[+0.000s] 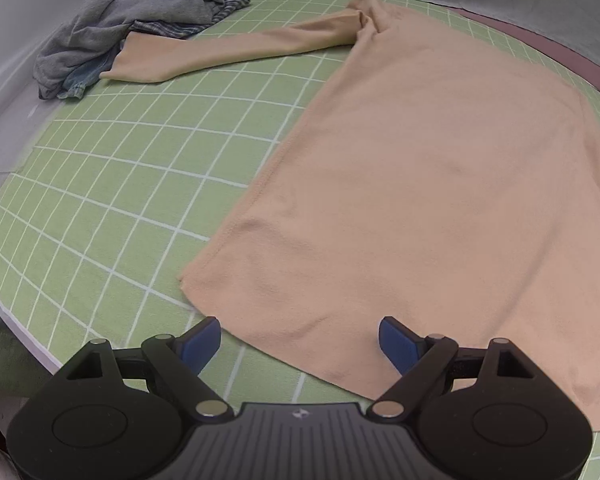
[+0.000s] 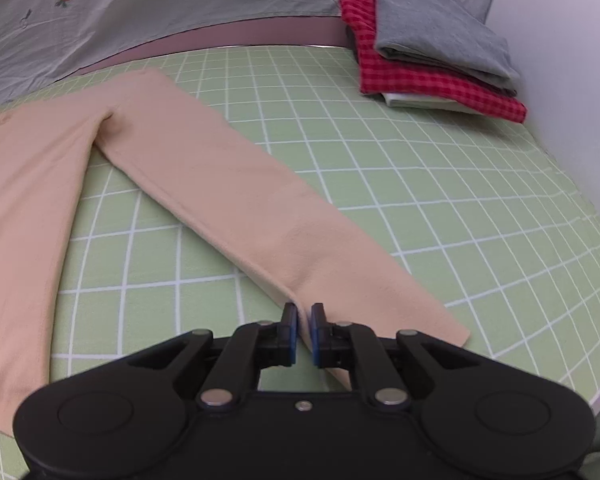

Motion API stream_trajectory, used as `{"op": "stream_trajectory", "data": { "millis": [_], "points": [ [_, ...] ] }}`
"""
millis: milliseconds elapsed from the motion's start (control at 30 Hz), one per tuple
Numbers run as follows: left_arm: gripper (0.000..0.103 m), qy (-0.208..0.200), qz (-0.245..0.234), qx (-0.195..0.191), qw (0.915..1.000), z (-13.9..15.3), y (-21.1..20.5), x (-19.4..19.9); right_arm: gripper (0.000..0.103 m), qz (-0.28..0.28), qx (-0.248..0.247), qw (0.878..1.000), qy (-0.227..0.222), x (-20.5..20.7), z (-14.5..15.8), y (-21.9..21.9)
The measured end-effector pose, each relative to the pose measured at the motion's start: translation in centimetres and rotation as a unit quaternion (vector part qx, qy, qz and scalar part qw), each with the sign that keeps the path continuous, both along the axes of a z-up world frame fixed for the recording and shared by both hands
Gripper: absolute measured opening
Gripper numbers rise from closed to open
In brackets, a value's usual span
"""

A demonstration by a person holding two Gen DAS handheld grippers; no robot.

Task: Fold clothes
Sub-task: 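Move the open left gripper toward the sleeve cuff beside the gray pile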

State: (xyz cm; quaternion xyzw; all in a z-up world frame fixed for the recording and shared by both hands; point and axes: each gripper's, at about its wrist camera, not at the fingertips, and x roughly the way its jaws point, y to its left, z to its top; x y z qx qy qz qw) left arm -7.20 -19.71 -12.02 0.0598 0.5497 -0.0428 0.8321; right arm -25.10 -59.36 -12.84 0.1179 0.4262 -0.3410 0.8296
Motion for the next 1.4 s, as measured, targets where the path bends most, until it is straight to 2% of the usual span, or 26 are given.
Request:
{"op": "stream_trajectory", "data": {
  "millis": [67,133,167,200,267,333,367,500,600,700,900,1000,1067,1200,1400],
  "points": [
    [0.087,-0.006,0.012,-0.001,0.9999,0.3,1.6,0.8,0.008,-0.023,0.002,1.0,0.007,-0.1,0.0,-0.3],
    [0.088,-0.012,0.022,-0.001,0.9997,0.6,3.3,2.0,0.023,-0.047,0.004,0.999,0.011,0.2,0.2,-0.1],
    [0.088,-0.013,0.028,0.0,0.9995,0.7,4.2,2.8,0.042,-0.062,0.002,0.998,0.011,0.4,0.3,0.3],
    [0.088,-0.014,0.033,0.0,0.9994,0.7,5.1,3.6,0.053,-0.074,-0.001,0.997,0.007,0.6,0.5,0.8],
    [0.088,-0.018,0.043,-0.002,0.9989,0.9,7.0,5.5,0.059,-0.09,-0.004,0.996,-0.01,1.5,1.0,2.5],
    [0.088,-0.024,0.047,-0.005,0.9986,0.9,8.7,7.5,0.071,-0.088,-0.004,0.996,-0.027,3.0,1.4,4.7],
    [0.088,-0.027,0.048,-0.007,0.9984,0.9,9.6,8.5,0.08,-0.087,-0.003,0.996,-0.036,3.8,1.6,5.9],
    [0.091,-0.039,0.034,-0.007,0.9986,1.1,12.5,12.3,0.098,-0.066,0.0,0.996,-0.052,7.8,1.6,10.6],
    [0.093,-0.055,0.029,-0.004,0.998,1.6,14.8,14.7,0.102,-0.045,0.004,0.997,-0.055,11.2,1.2,14.3],
    [0.093,-0.065,0.033,-0.008,0.9973,2.0,16.9,17.3,0.103,-0.028,0.012,0.999,-0.039,14.6,0.4,17.0],
    [0.093,-0.075,0.041,-0.036,0.9957,1.6,19.0,22.8,0.103,-0.012,0.002,1.0,-0.008,19.0,-0.7,19.8],
    [0.093,-0.069,0.049,-0.047,0.9953,0.8,19.2,25.7,0.103,-0.019,-0.005,1.0,-0.002,20.1,-0.7,19.6],
    [0.093,-0.064,0.054,-0.051,0.9952,0.3,19.0,27.3,0.103,-0.031,0.01,0.999,-0.005,20.2,-0.8,19.2],
    [0.093,-0.077,0.019,-0.049,0.9957,-0.1,18.0,29.6,0.103,-0.047,0.034,0.998,-0.01,20.0,-1.0,18.7],
    [0.091,-0.106,0.022,-0.048,0.993,-0.3,18.0,33.1,0.103,-0.056,0.039,0.998,-0.005,20.6,-0.9,18.5]
  ]
}}
